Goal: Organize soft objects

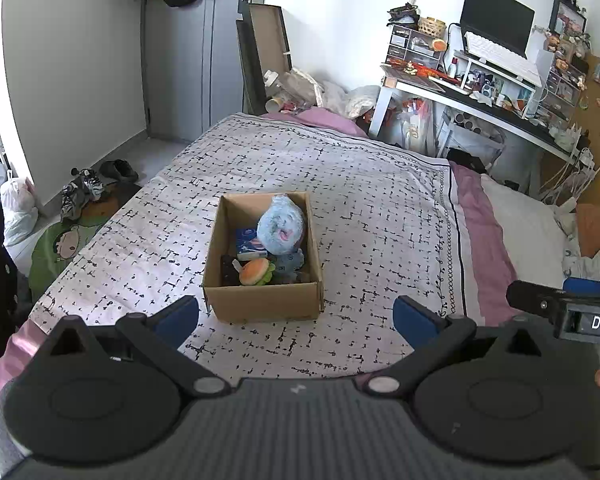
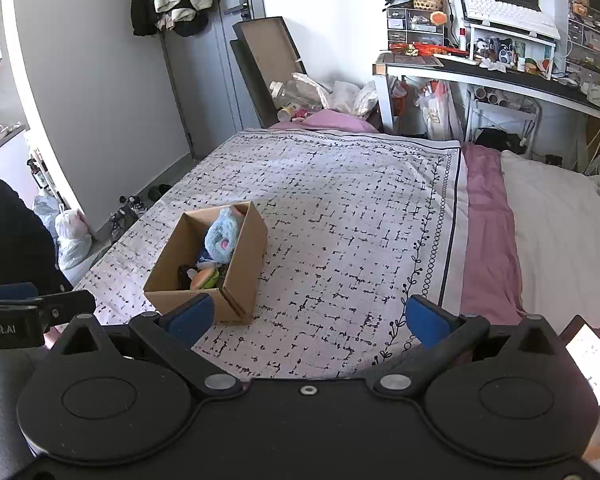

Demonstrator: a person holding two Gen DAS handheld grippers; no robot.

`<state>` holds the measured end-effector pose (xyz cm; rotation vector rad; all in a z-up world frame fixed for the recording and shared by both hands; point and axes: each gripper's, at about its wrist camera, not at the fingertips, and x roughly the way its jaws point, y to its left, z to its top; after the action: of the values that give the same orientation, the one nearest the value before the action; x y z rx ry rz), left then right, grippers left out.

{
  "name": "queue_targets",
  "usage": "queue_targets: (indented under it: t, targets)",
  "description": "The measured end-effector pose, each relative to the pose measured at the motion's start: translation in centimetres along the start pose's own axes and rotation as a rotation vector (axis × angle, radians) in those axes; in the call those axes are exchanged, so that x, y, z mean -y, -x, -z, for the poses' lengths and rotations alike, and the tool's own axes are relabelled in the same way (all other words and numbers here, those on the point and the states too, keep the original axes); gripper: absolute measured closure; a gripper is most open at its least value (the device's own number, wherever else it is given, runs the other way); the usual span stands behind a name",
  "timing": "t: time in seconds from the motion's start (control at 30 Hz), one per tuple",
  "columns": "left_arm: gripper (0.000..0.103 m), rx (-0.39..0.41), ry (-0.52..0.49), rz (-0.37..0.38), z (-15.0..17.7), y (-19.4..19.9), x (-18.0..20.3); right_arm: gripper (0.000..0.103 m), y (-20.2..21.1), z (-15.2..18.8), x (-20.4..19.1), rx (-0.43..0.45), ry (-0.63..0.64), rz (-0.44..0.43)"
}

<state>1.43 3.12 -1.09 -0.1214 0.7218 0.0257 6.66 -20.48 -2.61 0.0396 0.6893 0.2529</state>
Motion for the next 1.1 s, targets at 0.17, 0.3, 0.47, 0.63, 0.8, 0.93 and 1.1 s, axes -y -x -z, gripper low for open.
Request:
queue_targets:
  t: [0.17, 0.3, 0.47, 0.63, 0.8, 0.93, 1.1]
  targets:
    - [0.001, -0.002, 0.002, 0.000, -0.06, -0.05, -0.12, 0.000, 0.08, 0.08, -0.19, -0.002, 0.004, -0.003]
    - [0.000, -0.004, 0.003, 0.000, -0.02, -0.08, -0.19, 0.000, 0.11, 0.11, -0.21, -0.002, 0.004, -0.002]
    - [0.001, -0.004, -0.001, 0.003, 0.14, -0.05, -0.29, 0.000, 0.16, 0.17, -0.20, 0.000, 0.003, -0.002]
    - [0.001, -0.003, 0.000, 0.003, 0.09, 0.01, -0.21, 0.000, 0.22, 0.16, -0.04, -0.002, 0.001, -0.001]
    - [0.001, -0.004, -0.001, 0.005, 0.07, 0.02, -0.21, 0.000, 0.28, 0.11, 0.04, -0.004, -0.003, 0.002]
    - [0.001, -0.004, 0.000, 0.005, 0.09, 0.05, -0.22, 0.000, 0.17, 0.10, -0.07, -0.005, 0.003, 0.003]
    - [0.001, -0.004, 0.000, 0.006, 0.08, 0.04, -0.14, 0.000, 0.02, 0.21, -0.14, -0.012, 0.004, 0.003]
